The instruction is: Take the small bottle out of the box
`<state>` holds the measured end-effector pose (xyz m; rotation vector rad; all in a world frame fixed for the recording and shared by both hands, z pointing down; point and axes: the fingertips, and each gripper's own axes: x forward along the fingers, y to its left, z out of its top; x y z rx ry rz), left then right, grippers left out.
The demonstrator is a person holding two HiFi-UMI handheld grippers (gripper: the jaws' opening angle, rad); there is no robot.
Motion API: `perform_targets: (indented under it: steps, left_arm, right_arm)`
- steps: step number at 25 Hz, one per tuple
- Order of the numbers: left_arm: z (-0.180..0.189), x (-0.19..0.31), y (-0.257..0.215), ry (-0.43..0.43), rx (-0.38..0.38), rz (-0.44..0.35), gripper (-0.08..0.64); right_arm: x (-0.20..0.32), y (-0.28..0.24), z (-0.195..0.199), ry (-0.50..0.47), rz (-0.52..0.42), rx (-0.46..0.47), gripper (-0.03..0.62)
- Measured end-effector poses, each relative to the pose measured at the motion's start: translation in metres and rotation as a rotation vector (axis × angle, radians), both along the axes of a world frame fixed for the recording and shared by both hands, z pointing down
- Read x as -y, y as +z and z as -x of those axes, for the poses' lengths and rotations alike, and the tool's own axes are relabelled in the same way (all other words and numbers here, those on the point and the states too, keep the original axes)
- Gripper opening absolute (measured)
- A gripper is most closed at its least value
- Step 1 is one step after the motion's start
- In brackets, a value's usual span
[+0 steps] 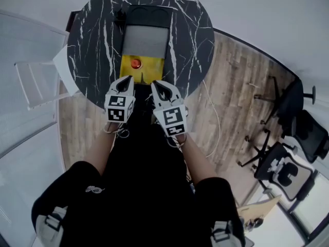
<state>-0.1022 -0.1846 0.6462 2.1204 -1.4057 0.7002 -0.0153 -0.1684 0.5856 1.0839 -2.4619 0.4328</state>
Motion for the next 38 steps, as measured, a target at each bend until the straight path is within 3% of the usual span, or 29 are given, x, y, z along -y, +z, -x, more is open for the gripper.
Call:
perform_targets:
  steps: [8, 16, 38]
  left_arm:
    - [-0.005, 0.011, 0.018, 0.018, 0.028, 0.040, -0.001]
    - [-0.006, 0.020, 0.034, 0.017, 0.044, 0.104, 0.114]
    - [-0.015, 0.051, 0.060, 0.014, 0.094, 0.155, 0.223]
  right_arm:
    - [0.011, 0.006, -0.004, -0.002, 0.021, -0.007, -0.005]
    - [0.018, 0.008, -0.010, 0.000, 0.028, -0.012, -0.005]
    - [0.040, 0.014, -0.033, 0.065, 0.052, -0.001, -0.005]
